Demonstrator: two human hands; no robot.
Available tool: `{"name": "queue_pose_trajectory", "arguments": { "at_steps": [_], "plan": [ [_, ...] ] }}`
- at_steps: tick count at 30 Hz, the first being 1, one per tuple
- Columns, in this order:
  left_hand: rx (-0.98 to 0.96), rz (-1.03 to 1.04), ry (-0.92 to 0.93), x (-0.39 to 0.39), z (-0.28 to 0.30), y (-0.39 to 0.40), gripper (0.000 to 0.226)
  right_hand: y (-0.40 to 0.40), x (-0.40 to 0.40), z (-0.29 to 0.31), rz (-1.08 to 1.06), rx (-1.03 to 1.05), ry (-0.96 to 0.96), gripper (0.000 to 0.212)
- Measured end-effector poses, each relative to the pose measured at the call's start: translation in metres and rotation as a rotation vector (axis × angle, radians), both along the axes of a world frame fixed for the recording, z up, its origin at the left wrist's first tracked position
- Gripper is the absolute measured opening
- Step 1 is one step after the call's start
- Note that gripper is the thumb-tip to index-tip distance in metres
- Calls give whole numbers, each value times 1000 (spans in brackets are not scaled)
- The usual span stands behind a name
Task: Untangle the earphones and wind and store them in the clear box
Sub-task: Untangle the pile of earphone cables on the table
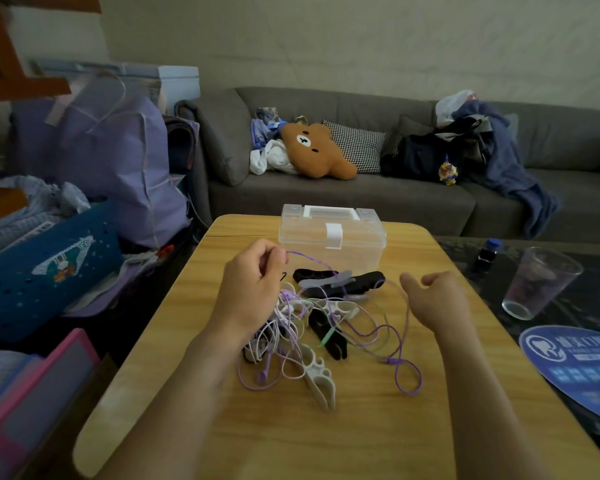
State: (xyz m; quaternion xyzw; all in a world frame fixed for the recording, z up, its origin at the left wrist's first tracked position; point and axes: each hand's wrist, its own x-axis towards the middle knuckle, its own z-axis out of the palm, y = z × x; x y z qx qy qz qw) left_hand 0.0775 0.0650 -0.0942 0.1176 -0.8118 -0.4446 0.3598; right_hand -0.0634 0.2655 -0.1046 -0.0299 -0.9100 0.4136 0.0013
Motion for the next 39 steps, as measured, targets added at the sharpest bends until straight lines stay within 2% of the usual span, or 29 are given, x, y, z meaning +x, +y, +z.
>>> {"name": "queue_pose_trajectory", "arguments": {
  "at_steps": [1, 3, 5, 7, 9, 12, 15, 20, 25, 27, 31, 34, 37, 39],
  "plan": [
    [14, -22, -9, -1, 0, 1, 18, -2, 3, -2, -21, 40, 78, 53],
    [-1, -93, -49, -2, -1, 3, 19, -12, 14, 1, 46, -70, 311, 44],
    [-19, -166, -80, -4, -4, 8, 19, -29, 30, 9, 307, -253, 437, 29],
    [-28, -217, -79, -5, -5, 12, 20, -46, 53, 17, 639, -352, 336, 23],
    [-44, -239, -84, -5, -7, 14, 15, -56, 68, 18, 805, -374, 240, 22],
    [-161, -183, -140, -6, -11, 9, 13, -59, 70, 17, 759, -387, 246, 13],
    [-356, -58, -292, -7, -17, 0, 18, -52, 60, 22, 616, -423, 280, 10],
    [-401, 5, -355, -5, -17, -12, 11, -30, 37, 22, 413, -562, 438, 14],
    [-368, 18, -301, -7, -17, -6, 14, -33, 37, 18, 332, -577, 544, 19],
    [-357, 39, -304, -6, -17, -8, 21, -35, 37, 18, 314, -613, 506, 17],
    [-339, 77, -315, -7, -16, -6, 24, -42, 56, 32, 446, -954, 290, 31],
    [-267, 125, -230, -9, -15, -6, 33, -50, 71, 41, 531, -1106, 291, 31],
    [-186, 150, -86, -7, -11, -6, 53, -52, 75, 44, 500, -1204, 322, 28],
    [-18, 169, -23, -6, -8, -7, 66, -52, 72, 42, 453, -1267, 285, 31]
  ]
}}
